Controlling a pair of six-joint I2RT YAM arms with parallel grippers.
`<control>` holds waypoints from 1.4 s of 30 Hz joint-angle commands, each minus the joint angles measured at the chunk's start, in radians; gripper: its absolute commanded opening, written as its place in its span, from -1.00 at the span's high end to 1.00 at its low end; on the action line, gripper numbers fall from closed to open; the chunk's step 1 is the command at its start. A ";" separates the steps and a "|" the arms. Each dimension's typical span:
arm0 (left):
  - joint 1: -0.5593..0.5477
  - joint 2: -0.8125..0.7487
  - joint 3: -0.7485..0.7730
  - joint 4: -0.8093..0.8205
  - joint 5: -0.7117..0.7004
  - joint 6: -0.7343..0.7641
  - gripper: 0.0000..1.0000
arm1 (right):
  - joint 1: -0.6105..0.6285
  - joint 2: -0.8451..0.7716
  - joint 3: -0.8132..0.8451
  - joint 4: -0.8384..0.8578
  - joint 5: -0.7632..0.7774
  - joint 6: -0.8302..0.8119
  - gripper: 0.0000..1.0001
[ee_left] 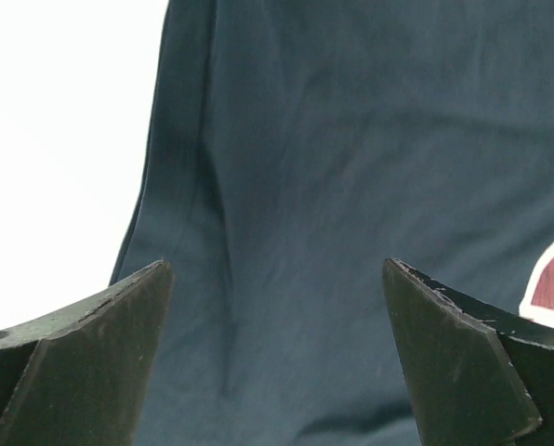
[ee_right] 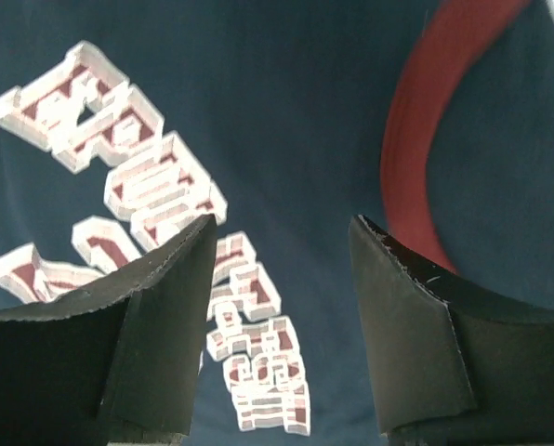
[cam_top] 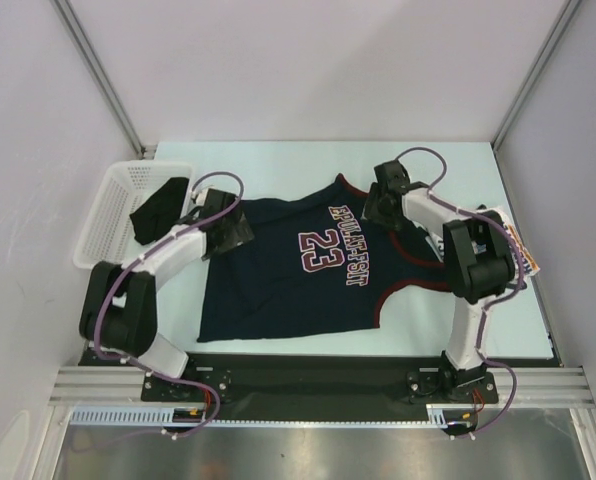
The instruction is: Fold and stack the tank tops
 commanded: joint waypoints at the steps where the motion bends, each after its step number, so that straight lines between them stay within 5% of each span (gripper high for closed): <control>1: 0.014 0.118 0.119 -0.060 -0.056 -0.007 -1.00 | 0.007 0.083 0.114 -0.073 0.155 0.020 -0.26; 13: 0.021 0.519 0.434 -0.089 0.076 0.002 -0.96 | -0.036 0.350 0.384 -0.148 0.160 0.051 -0.24; 29: 0.069 0.901 1.119 -0.330 0.136 0.054 -0.96 | -0.137 0.496 0.680 -0.191 -0.017 0.027 -0.27; 31: 0.067 0.846 1.082 -0.289 0.156 0.097 -0.98 | -0.137 0.463 0.647 -0.156 -0.083 -0.013 -0.45; 34: 0.064 0.630 0.804 -0.093 0.174 0.120 -0.99 | -0.113 0.326 0.496 -0.059 -0.153 -0.030 -0.53; 38: 0.061 0.247 0.352 0.121 0.207 0.108 -0.99 | -0.048 0.110 0.286 0.010 -0.064 -0.018 -0.52; 42: 0.041 -0.001 0.114 0.193 0.228 0.090 -0.99 | 0.032 -0.105 0.075 0.047 0.040 -0.015 -0.47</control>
